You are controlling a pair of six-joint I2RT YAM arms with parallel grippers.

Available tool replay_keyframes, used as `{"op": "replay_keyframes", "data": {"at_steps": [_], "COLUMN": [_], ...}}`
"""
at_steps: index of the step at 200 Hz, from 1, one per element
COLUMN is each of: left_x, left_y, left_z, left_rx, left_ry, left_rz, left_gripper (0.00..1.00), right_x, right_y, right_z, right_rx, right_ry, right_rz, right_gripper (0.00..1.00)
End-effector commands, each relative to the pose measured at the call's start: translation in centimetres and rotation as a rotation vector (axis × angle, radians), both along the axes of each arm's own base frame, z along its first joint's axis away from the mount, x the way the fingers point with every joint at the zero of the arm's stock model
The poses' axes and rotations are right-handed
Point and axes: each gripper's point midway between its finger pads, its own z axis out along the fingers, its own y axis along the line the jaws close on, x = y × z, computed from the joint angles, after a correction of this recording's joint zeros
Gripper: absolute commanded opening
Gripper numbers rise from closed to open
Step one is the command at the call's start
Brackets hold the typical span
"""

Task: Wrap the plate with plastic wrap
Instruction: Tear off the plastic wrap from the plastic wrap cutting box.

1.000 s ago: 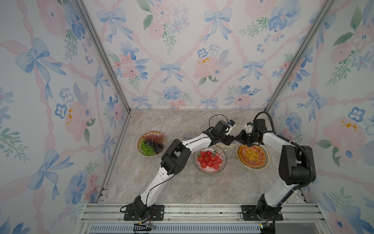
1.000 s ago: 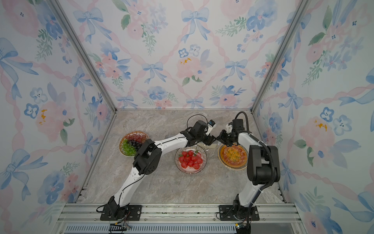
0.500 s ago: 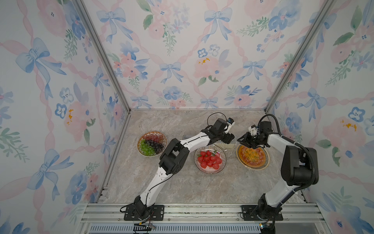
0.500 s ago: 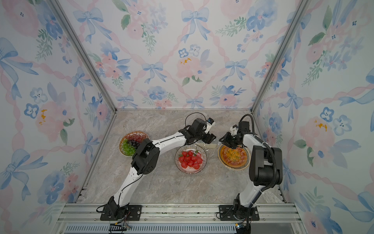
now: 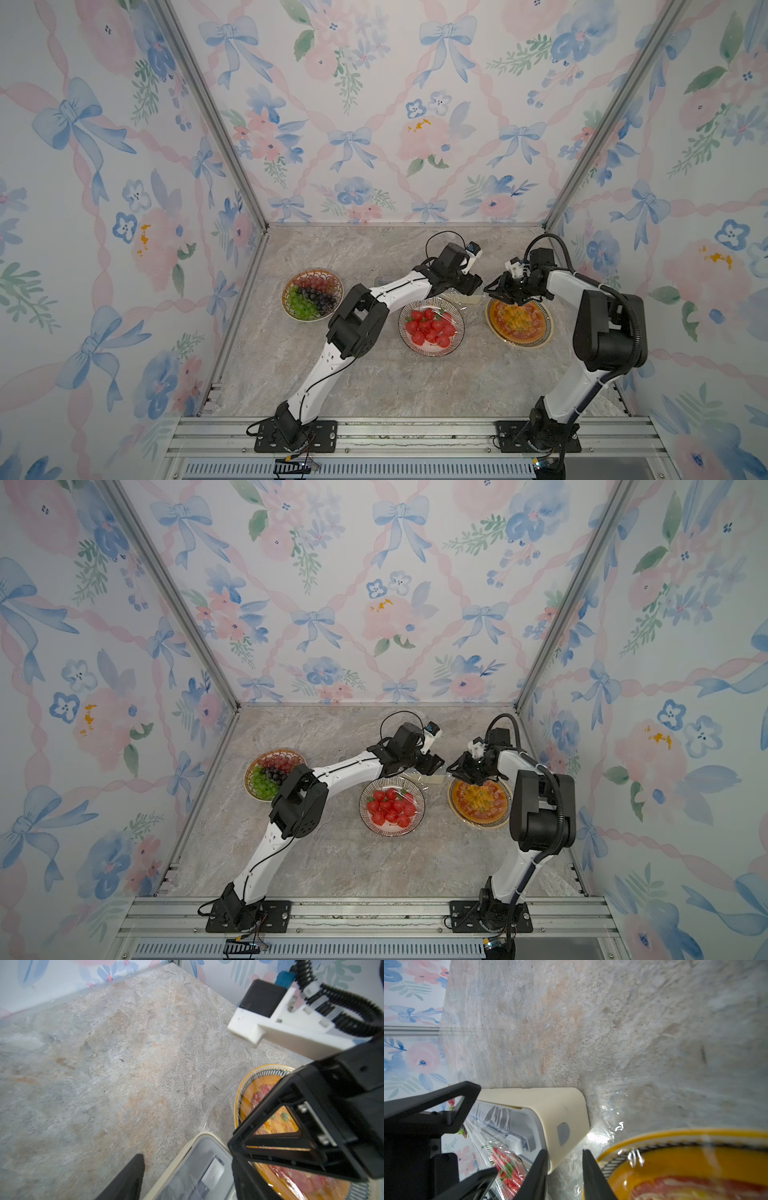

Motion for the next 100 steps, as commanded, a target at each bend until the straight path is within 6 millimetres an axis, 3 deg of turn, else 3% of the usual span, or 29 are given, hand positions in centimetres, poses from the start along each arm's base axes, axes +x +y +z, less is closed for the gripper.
{"op": "replay_keyframes", "data": {"at_steps": [1, 48, 100], "left_x": [-0.1, 0.0, 0.1], "left_y": [0.1, 0.1, 0.1], "left_z": [0.1, 0.1, -0.2], "left_rx": [-0.007, -0.007, -0.002], "left_ry": [0.021, 0.019, 0.022], "left_rz": [-0.002, 0.000, 0.001], "left_gripper": [0.70, 0.70, 0.70], "right_x": [0.1, 0.5, 0.2], "right_y": [1.1, 1.1, 1.6], "right_z": [0.3, 1.5, 0.1], "right_rx": [0.027, 0.024, 0.039], "right_ry": [0.006, -0.025, 0.019], "right_rz": [0.037, 0.033, 0.046], "right_gripper": [0.30, 0.32, 0.29]}}
